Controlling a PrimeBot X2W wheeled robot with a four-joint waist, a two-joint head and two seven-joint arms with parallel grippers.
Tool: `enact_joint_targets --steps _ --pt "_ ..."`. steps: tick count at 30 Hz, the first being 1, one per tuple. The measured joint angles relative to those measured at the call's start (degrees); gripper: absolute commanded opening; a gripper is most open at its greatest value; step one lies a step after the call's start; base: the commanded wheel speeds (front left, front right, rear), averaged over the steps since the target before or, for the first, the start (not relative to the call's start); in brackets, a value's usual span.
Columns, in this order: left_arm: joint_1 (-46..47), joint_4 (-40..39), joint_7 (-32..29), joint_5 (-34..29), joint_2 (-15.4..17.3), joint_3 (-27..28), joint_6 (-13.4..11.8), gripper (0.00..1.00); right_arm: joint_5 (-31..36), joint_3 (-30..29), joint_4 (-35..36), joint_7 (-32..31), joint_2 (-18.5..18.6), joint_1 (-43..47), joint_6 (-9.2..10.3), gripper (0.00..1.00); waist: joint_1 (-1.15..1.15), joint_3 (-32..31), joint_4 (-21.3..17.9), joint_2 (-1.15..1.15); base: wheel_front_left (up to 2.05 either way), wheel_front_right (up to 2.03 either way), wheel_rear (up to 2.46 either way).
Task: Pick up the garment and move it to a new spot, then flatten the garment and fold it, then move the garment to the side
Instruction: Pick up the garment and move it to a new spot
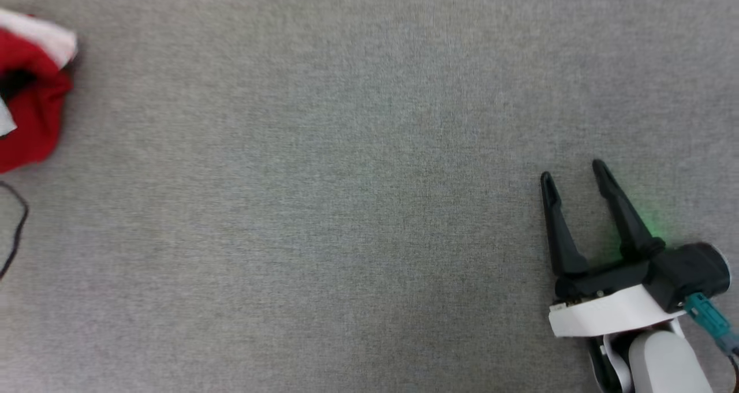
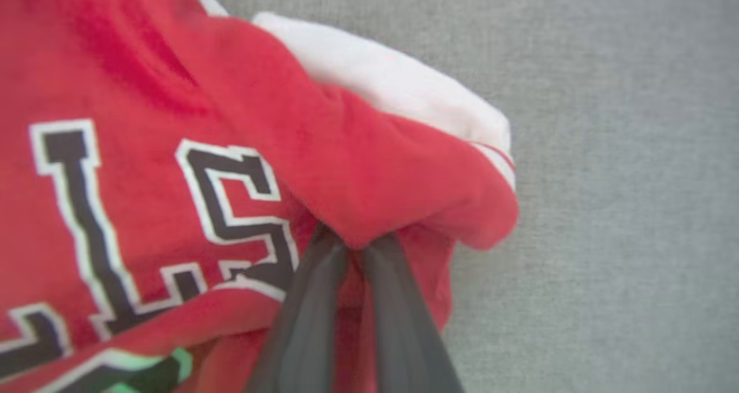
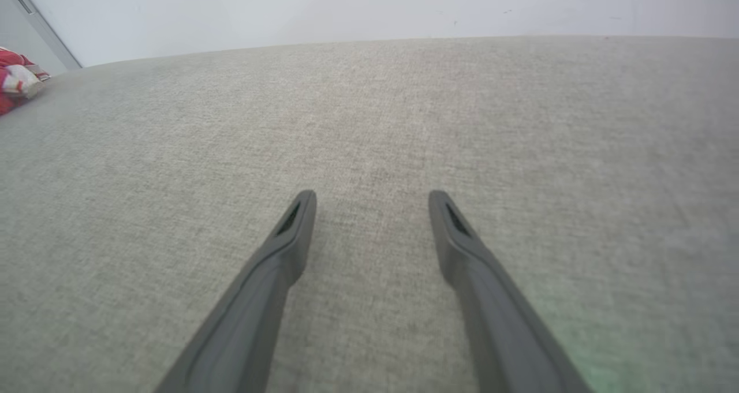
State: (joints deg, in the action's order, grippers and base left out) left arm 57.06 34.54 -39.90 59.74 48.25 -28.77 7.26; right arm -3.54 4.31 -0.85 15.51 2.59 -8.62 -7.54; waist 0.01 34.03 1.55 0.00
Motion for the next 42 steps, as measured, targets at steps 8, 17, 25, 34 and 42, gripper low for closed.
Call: enact_joint_targets --steps 8,17,25,34,42 --pt "-0.16 -7.64 12.44 0.38 0.00 -3.94 0.14 0.00 0.18 -0.54 -3.60 -0.42 0.16 2.35 0.02 1.00 0.00 -7.90 1.68 0.00 0.00 0.00 0.00" --pt "-0.58 -15.85 24.73 -0.65 -2.46 -9.31 0.14 0.00 -1.08 -0.32 -5.65 -0.42 0.18 4.24 0.02 1.00 0.00 -17.73 2.85 0.00 0.00 0.00 0.00" --pt "-3.97 -20.20 29.81 -2.86 -11.78 -15.55 0.13 0.00 -2.96 -0.74 -6.84 -0.42 0.19 5.87 0.02 1.00 -0.01 -23.84 -1.01 0.00 0.00 0.00 0.00" --pt "-4.89 -18.06 33.46 -4.58 -24.08 -21.01 0.05 0.00 -3.21 -4.23 -6.43 -0.42 0.21 6.34 0.02 1.00 -0.01 -24.56 -7.75 0.00 0.00 0.00 0.00" --pt "-4.79 -10.62 36.82 -8.59 -37.69 -27.60 -0.44 0.00 -4.60 -8.00 -5.52 -0.42 0.23 5.16 0.02 1.00 -0.01 -22.83 -13.10 0.00 0.00 0.00 0.00"
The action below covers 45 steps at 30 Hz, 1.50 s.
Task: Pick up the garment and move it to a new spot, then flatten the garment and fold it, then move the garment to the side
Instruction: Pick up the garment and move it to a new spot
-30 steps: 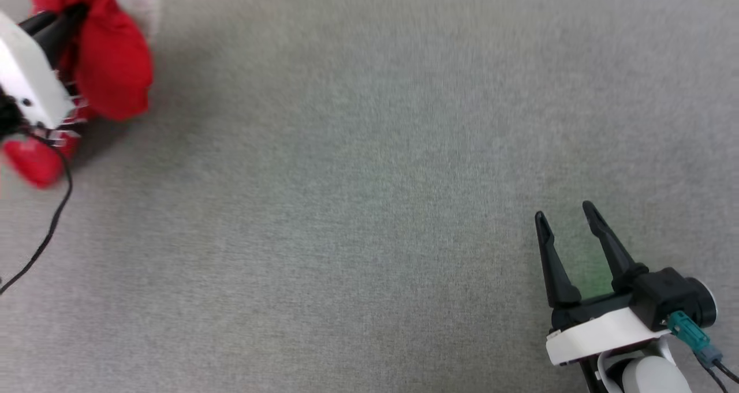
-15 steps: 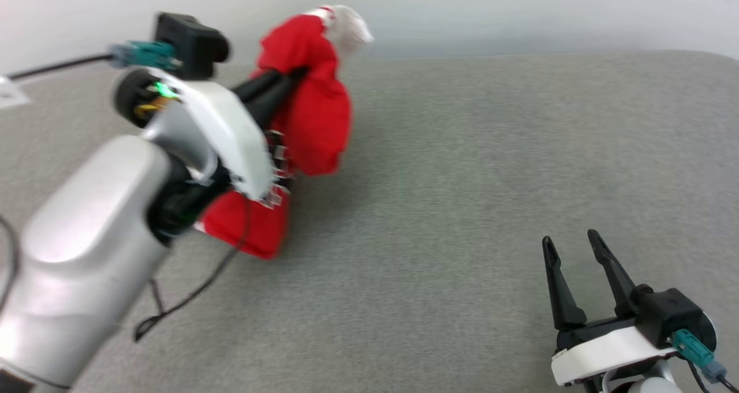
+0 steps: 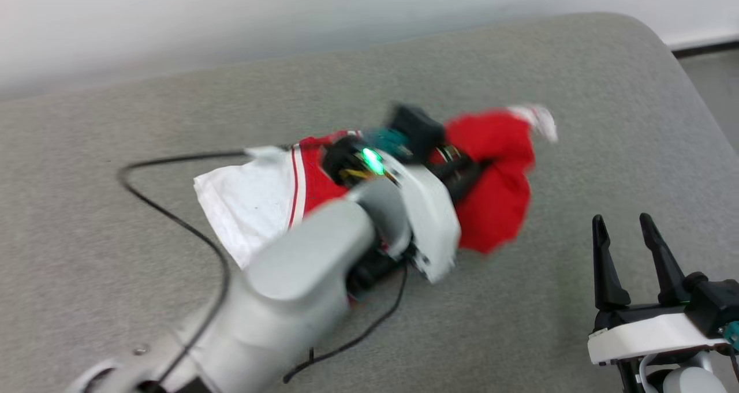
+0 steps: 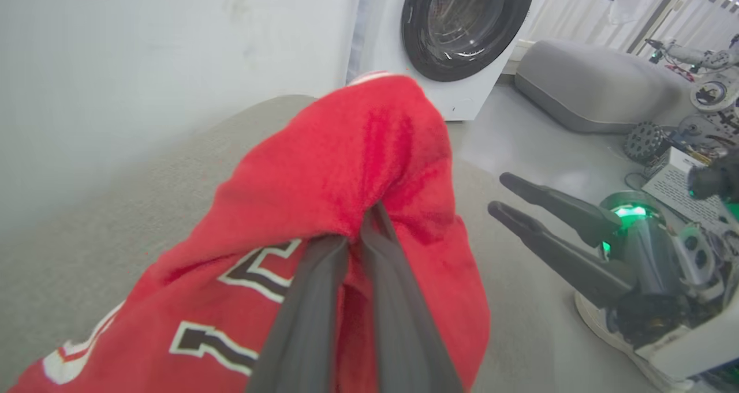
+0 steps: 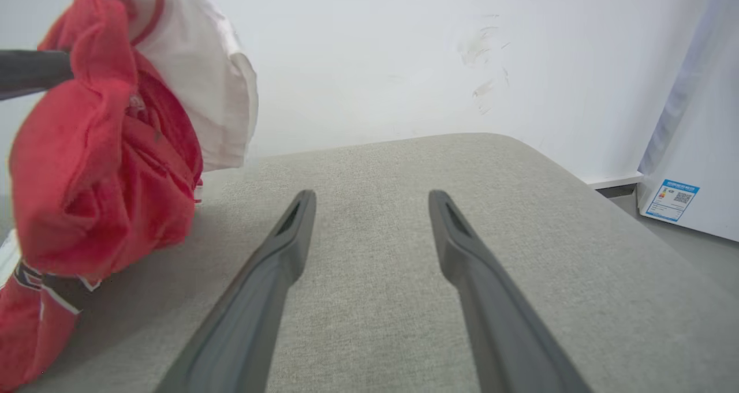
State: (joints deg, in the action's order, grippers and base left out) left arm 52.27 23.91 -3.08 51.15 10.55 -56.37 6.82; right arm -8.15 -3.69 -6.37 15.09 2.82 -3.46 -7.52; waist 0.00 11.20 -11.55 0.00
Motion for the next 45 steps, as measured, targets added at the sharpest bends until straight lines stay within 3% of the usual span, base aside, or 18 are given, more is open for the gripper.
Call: enact_joint_targets --steps 3,4,5,13,18,22,30,37,42,45 --pt "-0.12 4.11 -0.25 -2.88 -3.36 -4.32 0.01 0.00 -0.49 -0.43 0.07 0.00 0.00 -0.09 0.00 1.00 0.00 1.05 -1.69 0.00 0.00 0.00 0.00" --pt "-0.40 5.38 -0.53 -3.04 -4.35 -5.39 0.01 0.64 -0.59 -0.60 0.07 0.00 0.02 -0.09 0.01 1.00 0.00 1.45 -2.08 0.00 0.00 0.00 0.00" --pt "-0.75 6.39 -0.71 -3.54 -5.05 -6.90 0.08 1.00 -0.79 -0.69 0.07 0.00 0.02 -0.09 0.01 1.00 0.00 1.87 -2.38 0.00 0.00 0.00 0.00" --pt "-3.83 10.57 2.35 -4.03 -6.76 -13.30 0.52 1.00 -0.83 -0.37 -0.13 0.00 0.01 -0.14 0.01 1.00 0.00 2.06 -1.43 0.00 0.00 0.00 0.00" --pt "-3.02 10.66 7.39 -2.80 -6.38 -12.32 0.58 1.00 0.19 -0.44 -0.46 0.00 -0.01 0.42 0.01 1.00 0.00 -0.30 1.26 0.00 0.00 0.00 0.00" --pt "-1.91 11.09 12.91 -1.89 -3.66 -8.56 0.18 1.00 0.77 -0.53 -0.79 0.00 0.00 1.52 0.01 1.00 0.00 -2.89 3.95 0.00 0.00 0.00 0.00" --pt "-3.93 8.68 17.86 -2.35 7.50 0.31 -5.43 1.00 1.20 -0.31 -0.83 0.00 -0.01 3.72 0.01 1.00 0.00 -7.92 10.07 0.00 0.00 0.00 0.00" --pt "-16.23 -5.98 18.15 -6.92 17.07 14.17 -12.83 1.00 1.32 -0.11 0.65 0.00 0.00 4.87 0.01 1.00 0.00 -10.38 13.81 0.00 0.00 0.00 0.00" --pt "-30.56 -15.13 18.15 -9.94 18.36 23.07 -18.06 1.00 1.67 -1.33 2.14 0.00 -0.01 4.90 0.01 1.00 0.00 -10.64 14.45 0.00 0.00 0.00 0.00" --pt "-38.07 -19.53 18.15 -12.38 16.67 27.15 -18.44 1.00 1.58 -1.49 2.81 0.00 0.00 5.24 0.01 1.00 0.00 -10.62 14.66 0.00 0.00 0.00 0.00"
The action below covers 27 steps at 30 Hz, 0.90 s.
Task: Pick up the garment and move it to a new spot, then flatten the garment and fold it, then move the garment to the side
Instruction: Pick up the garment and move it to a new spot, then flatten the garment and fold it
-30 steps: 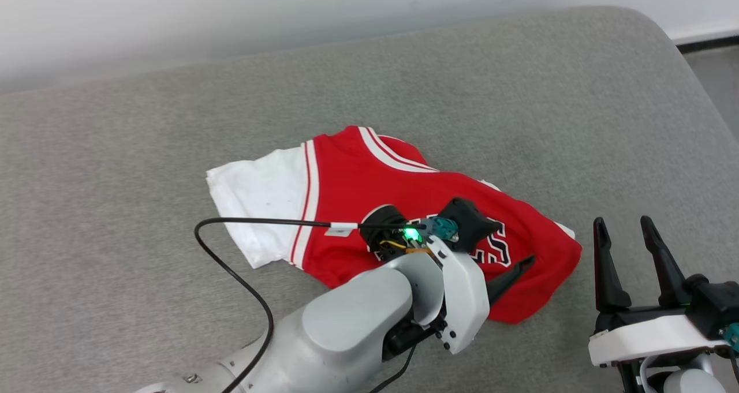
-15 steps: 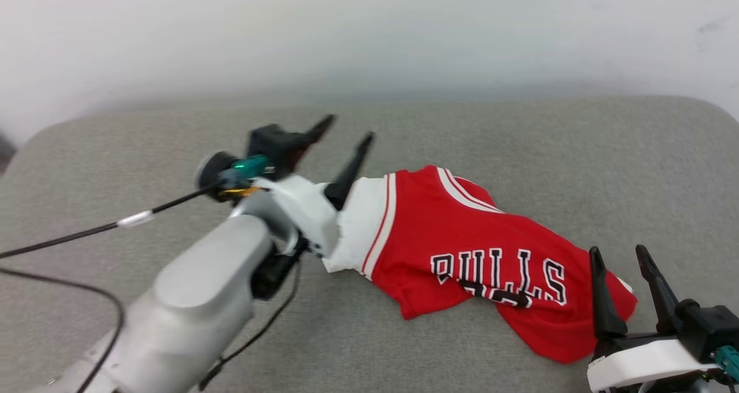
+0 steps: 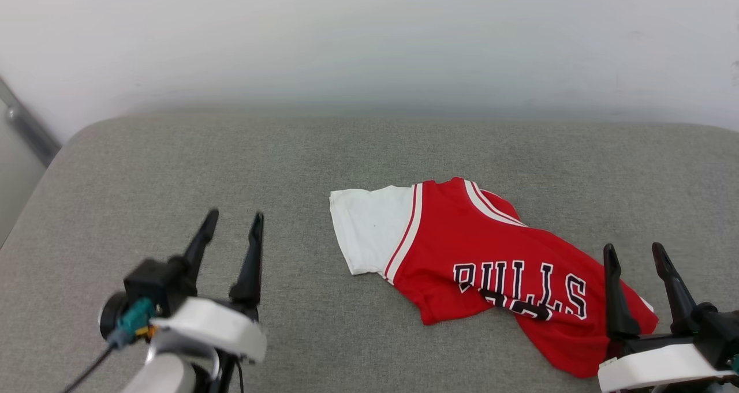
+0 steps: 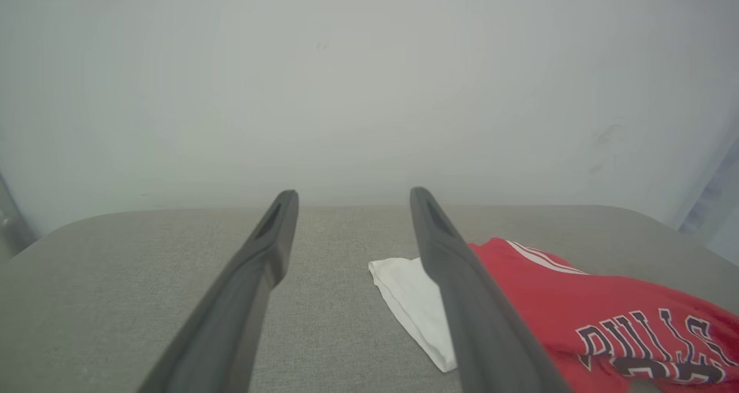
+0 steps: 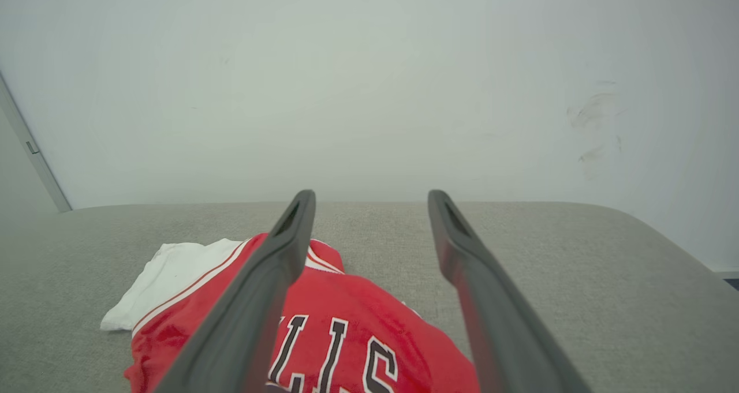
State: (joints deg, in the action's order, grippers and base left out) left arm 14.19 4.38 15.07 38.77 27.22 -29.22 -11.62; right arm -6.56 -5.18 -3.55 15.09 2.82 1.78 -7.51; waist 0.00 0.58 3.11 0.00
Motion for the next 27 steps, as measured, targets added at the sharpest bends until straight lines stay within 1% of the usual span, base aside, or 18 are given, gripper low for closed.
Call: enact_joint_targets --steps 3,8,11,16,21,24,25,27 --pt "-5.63 -2.99 0.00 -3.69 -2.07 2.43 1.38 1.00 0.00 0.08 0.45 0.00 -0.01 0.36 0.00 1.00 0.00 0.23 0.14 0.00 0.00 0.00 0.00" --pt "-11.03 -5.89 0.00 -8.98 -6.88 7.26 3.76 1.00 -0.09 0.46 0.86 0.00 -0.01 0.42 0.00 1.00 0.00 0.31 0.11 0.00 0.00 0.00 0.00" --pt "-12.71 -5.93 0.00 -11.87 -8.87 9.28 5.97 1.00 -0.09 1.01 0.91 0.00 -0.01 0.43 0.00 1.00 0.00 0.36 -0.12 0.00 0.00 0.00 0.00" --pt "-13.60 -4.97 0.00 -14.54 -12.14 12.21 9.22 1.00 -0.07 1.38 0.87 0.00 -0.01 0.46 0.00 1.00 0.00 0.01 -0.45 0.00 0.00 0.00 0.00" --pt "-13.96 -3.80 0.00 -16.62 -13.44 14.35 12.00 1.00 -0.11 1.68 1.03 0.00 -0.01 0.35 0.00 1.00 0.00 0.53 -1.09 0.00 0.00 0.00 0.00" --pt "-13.34 -2.41 -0.02 -17.20 -13.12 14.33 13.46 1.00 -0.34 1.78 1.13 0.00 -0.01 0.35 0.00 1.00 0.00 1.29 -1.51 0.00 0.00 0.00 0.00" --pt "-12.37 -2.24 -0.64 -16.85 -12.94 14.16 14.00 1.00 -0.36 1.74 1.12 0.00 -0.01 0.34 0.00 1.00 0.00 1.65 -1.64 0.00 0.00 0.00 0.00" --pt "-8.96 -2.37 -3.39 -16.95 -11.54 13.49 15.02 1.00 -0.52 1.69 1.15 0.00 -0.01 0.24 0.00 1.00 0.00 2.49 -1.92 0.00 0.00 0.00 0.00"
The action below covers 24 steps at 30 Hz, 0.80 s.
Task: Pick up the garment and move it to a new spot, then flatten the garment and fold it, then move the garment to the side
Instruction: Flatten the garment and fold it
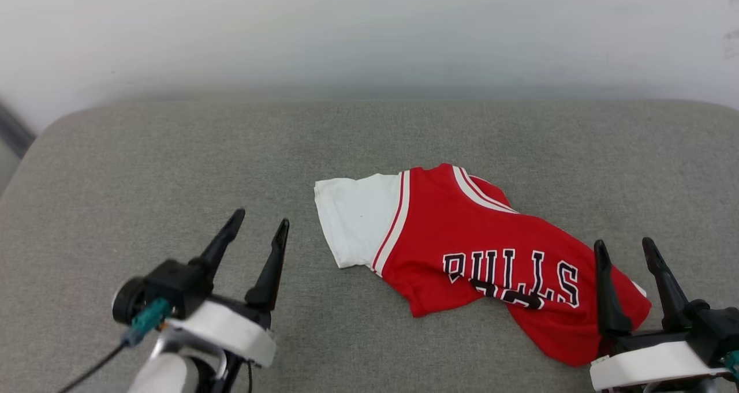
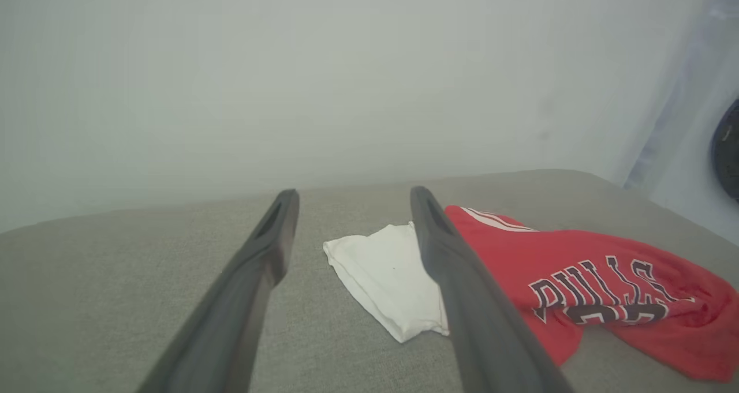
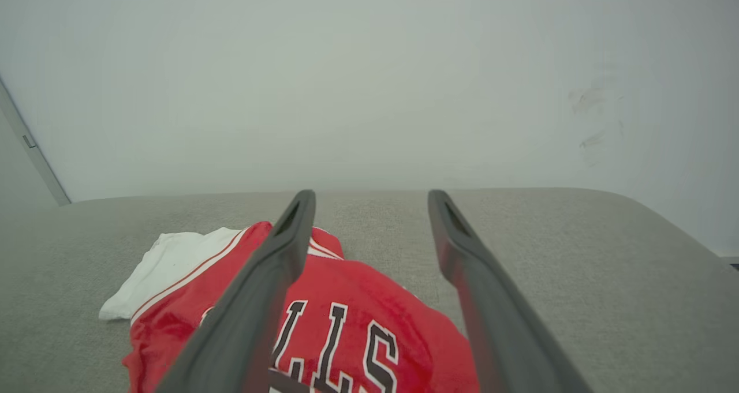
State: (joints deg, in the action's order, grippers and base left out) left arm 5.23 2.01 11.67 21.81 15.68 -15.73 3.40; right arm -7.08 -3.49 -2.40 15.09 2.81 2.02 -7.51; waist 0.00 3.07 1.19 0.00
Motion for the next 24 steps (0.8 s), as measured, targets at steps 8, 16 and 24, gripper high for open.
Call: enact_joint_targets --steps 8,16,24 --pt "17.28 0.07 -25.76 5.78 5.92 -4.65 3.26 1.00 0.01 0.11 0.90 0.00 0.01 -2.44 0.00 1.00 0.01 5.52 -1.83 0.00 0.00 0.00 0.00" --pt "32.77 0.27 -52.70 17.13 11.74 -11.83 3.94 1.00 -1.82 0.20 1.16 0.00 0.00 -4.55 0.00 1.00 0.01 11.36 -4.33 0.00 0.00 0.00 0.00" --pt "38.07 5.26 -65.28 23.19 15.30 -19.97 4.00 1.00 -3.46 1.45 0.96 0.00 0.02 -6.52 0.00 1.00 0.01 15.72 -6.74 0.00 0.00 0.00 0.00"
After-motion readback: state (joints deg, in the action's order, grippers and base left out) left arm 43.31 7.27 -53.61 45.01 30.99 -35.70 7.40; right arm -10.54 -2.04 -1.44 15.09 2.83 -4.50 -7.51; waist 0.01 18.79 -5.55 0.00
